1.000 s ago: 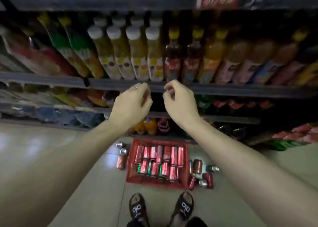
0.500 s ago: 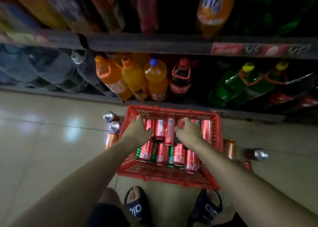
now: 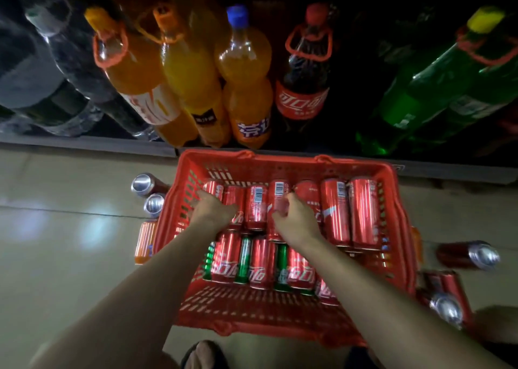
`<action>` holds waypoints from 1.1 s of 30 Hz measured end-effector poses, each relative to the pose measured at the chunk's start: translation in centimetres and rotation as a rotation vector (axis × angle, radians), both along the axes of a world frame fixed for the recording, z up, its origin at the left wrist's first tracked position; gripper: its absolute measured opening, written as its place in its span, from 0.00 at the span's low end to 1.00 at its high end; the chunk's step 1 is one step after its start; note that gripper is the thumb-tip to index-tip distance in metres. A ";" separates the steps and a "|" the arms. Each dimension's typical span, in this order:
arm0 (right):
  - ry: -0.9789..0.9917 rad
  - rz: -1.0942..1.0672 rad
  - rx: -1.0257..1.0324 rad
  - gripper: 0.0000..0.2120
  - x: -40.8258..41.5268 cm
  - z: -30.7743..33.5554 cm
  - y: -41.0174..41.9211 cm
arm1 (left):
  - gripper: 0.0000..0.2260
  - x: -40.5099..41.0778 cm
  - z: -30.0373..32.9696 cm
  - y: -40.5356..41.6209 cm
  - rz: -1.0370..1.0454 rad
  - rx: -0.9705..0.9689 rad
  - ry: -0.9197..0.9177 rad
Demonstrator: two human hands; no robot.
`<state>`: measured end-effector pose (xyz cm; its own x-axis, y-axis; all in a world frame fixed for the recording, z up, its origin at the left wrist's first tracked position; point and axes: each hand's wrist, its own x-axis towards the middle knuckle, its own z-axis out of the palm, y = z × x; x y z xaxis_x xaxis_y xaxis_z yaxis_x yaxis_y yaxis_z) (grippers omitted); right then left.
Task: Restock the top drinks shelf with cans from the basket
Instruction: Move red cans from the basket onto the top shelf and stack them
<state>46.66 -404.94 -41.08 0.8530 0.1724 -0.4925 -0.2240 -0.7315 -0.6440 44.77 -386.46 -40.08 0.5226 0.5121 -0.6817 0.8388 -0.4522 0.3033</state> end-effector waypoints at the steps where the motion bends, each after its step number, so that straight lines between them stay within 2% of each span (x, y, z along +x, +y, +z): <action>1: 0.008 -0.004 -0.016 0.10 -0.2 0.1 -0.2 | 0.50 0.1 0.0 0.1 0.006 0.015 0.013; 4: 0.015 0.018 -0.081 0.14 -0.6 0.2 0.0 | 0.49 0.5 -0.2 0.0 -0.040 0.071 0.089; 9: 0.040 0.053 -0.143 0.30 -1.4 -0.3 1.3 | 0.46 0.2 -1.3 -1.0 -0.062 0.180 0.113; 15: -0.010 0.076 -0.211 0.33 -2.4 -0.5 1.1 | 0.45 -1.0 -2.3 -2.3 -0.160 0.266 0.131; 20: 0.018 0.124 -0.299 0.38 -3.4 -1.1 1.5 | 0.47 -1.0 -2.3 -2.3 -0.075 0.162 0.086; 24: 0.024 0.079 -0.272 0.41 -3.6 -1.1 1.9 | 0.45 -1.2 -2.6 -1.7 -0.049 0.244 -0.006; 29: 0.086 -0.029 -0.195 0.43 -3.5 -1.9 2.3 | 0.42 -1.1 -2.9 -2.0 -0.022 0.305 0.043; 33: 0.087 -0.102 -0.167 0.39 -3.7 -2.2 2.2 | 0.43 -0.8 -3.1 -1.9 -0.039 0.324 0.043</action>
<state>42.98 -402.74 -43.27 0.8151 -0.0024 -0.5793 -0.3512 -0.7973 -0.4909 44.01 -388.37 -43.17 0.5200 0.6865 -0.5083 0.8280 -0.5513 0.1025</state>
